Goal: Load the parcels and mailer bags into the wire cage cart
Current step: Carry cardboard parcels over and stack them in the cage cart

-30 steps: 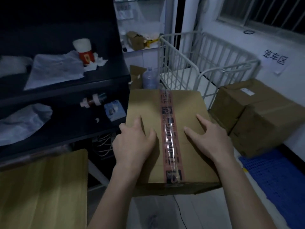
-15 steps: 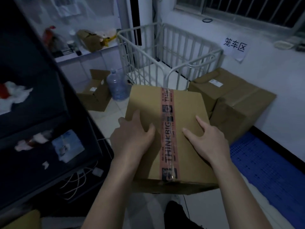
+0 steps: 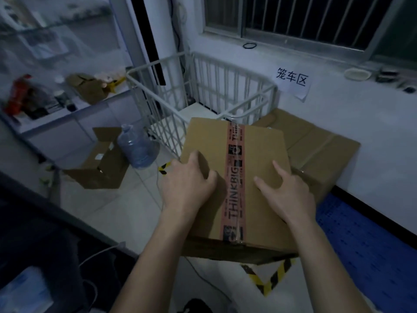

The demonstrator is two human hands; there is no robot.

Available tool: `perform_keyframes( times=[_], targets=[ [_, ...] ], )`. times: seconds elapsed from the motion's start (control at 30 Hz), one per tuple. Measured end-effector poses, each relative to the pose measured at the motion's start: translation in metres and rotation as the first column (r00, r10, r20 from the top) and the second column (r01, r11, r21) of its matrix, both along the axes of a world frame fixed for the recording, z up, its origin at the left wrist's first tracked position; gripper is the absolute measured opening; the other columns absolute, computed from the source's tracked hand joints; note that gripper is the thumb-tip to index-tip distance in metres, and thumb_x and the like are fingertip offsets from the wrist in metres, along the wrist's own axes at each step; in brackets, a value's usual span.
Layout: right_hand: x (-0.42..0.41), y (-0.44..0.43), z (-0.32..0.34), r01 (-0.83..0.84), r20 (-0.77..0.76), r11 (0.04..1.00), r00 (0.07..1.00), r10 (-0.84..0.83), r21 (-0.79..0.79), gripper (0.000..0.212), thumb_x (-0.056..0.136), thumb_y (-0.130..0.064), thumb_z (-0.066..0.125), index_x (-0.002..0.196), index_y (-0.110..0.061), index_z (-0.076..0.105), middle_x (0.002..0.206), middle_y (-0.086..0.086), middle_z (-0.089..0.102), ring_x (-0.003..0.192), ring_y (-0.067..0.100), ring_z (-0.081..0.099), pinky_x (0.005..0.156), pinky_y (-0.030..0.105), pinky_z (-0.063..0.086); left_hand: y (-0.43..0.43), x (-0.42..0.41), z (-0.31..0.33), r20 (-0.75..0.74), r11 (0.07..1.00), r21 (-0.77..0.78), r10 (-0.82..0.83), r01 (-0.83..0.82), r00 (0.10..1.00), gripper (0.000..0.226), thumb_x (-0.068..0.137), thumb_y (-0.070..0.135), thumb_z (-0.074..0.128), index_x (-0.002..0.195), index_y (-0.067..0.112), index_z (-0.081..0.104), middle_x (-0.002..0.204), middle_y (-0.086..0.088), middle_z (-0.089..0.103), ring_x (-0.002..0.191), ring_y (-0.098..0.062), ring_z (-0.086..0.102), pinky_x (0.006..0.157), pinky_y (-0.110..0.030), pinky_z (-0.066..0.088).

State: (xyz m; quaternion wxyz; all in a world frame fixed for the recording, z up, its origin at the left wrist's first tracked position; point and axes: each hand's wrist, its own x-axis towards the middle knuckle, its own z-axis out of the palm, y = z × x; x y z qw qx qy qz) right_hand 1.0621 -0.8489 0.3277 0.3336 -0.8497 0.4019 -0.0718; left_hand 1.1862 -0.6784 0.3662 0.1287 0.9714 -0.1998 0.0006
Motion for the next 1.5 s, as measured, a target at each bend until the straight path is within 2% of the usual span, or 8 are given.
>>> perform_keyframes(
  times=[0.2,0.37,0.7,0.83,0.93,1.03,1.4,1.5],
  targets=[
    [0.031,-0.042,0.002,0.034,0.012,0.999,0.999,-0.034,0.006,0.079,0.084,-0.076,0.051,0.153,-0.044,0.028,0.148,0.004,0.046,0.131,0.026,0.048,0.099,0.042,0.047,-0.042,0.034,-0.005,-0.015,0.999,-0.009,-0.032,0.032,0.999,0.062,0.093,0.06,0.044,0.146,0.03,0.032,0.121,-0.015,0.051,0.098,-0.035,0.06,0.07,-0.035,0.043],
    [0.057,-0.062,-0.007,0.068,0.004,0.997,0.998,-0.068,0.02,0.078,0.086,-0.075,0.051,0.153,-0.045,0.027,0.149,0.003,0.045,0.133,0.025,0.046,0.1,0.042,0.047,-0.067,0.069,-0.012,-0.042,0.997,-0.025,-0.068,0.067,0.997,0.062,0.093,0.06,0.043,0.147,0.031,0.031,0.125,-0.016,0.051,0.096,-0.034,0.061,0.08,-0.041,0.054],
    [0.154,-0.101,-0.055,0.289,-0.038,0.957,0.957,-0.288,0.014,0.076,0.085,-0.075,0.05,0.153,-0.047,0.027,0.141,0.003,0.05,0.125,0.025,0.053,0.093,0.043,0.051,-0.138,0.189,-0.052,-0.026,0.959,0.082,-0.271,0.272,0.962,0.068,0.086,0.068,0.042,0.139,0.027,0.031,0.113,-0.014,0.048,0.084,-0.035,0.061,0.063,-0.034,0.044],
    [0.213,-0.114,-0.072,0.376,-0.061,0.926,0.925,-0.374,0.018,0.082,0.08,-0.079,0.051,0.152,-0.047,0.028,0.142,0.002,0.051,0.12,0.024,0.056,0.088,0.042,0.055,-0.166,0.264,-0.074,-0.091,0.927,0.086,-0.357,0.364,0.93,0.078,0.084,0.073,0.044,0.146,0.028,0.026,0.116,-0.015,0.05,0.086,-0.036,0.062,0.062,-0.033,0.042],
    [0.252,-0.12,-0.073,0.422,-0.179,0.907,0.893,-0.414,0.01,0.081,0.082,-0.081,0.047,0.152,-0.05,0.02,0.149,0.003,0.042,0.128,0.028,0.05,0.092,0.044,0.051,-0.182,0.313,-0.083,-0.124,0.905,0.044,-0.416,0.423,0.901,0.079,0.081,0.075,0.046,0.144,0.031,0.029,0.113,-0.013,0.05,0.086,-0.035,0.062,0.063,-0.032,0.041],
    [0.276,-0.121,-0.073,0.473,-0.174,0.881,0.867,-0.466,0.001,0.085,0.08,-0.081,0.045,0.154,-0.048,0.019,0.153,0.006,0.038,0.131,0.031,0.048,0.094,0.045,0.048,-0.198,0.346,-0.09,-0.141,0.879,0.017,-0.471,0.477,0.871,0.082,0.078,0.078,0.047,0.145,0.034,0.028,0.112,-0.012,0.05,0.086,-0.033,0.063,0.065,-0.032,0.043],
    [0.301,-0.123,-0.103,0.646,-0.136,0.763,0.758,-0.638,0.023,0.085,0.082,-0.075,0.055,0.154,-0.047,0.022,0.141,0.004,0.046,0.112,0.024,0.056,0.075,0.035,0.048,-0.24,0.387,-0.116,-0.259,0.759,0.025,-0.624,0.651,0.737,0.096,0.076,0.083,0.053,0.151,0.032,0.021,0.136,-0.018,0.042,0.102,-0.035,0.062,0.076,-0.037,0.051],
    [0.306,-0.129,-0.115,0.673,-0.13,0.738,0.736,-0.664,0.039,0.085,0.081,-0.075,0.055,0.154,-0.047,0.023,0.139,0.003,0.047,0.114,0.025,0.056,0.081,0.038,0.049,-0.251,0.393,-0.133,-0.292,0.742,0.013,-0.638,0.67,0.713,0.1,0.074,0.084,0.054,0.152,0.033,0.018,0.136,-0.017,0.041,0.103,-0.034,0.062,0.077,-0.036,0.05]
  ],
)
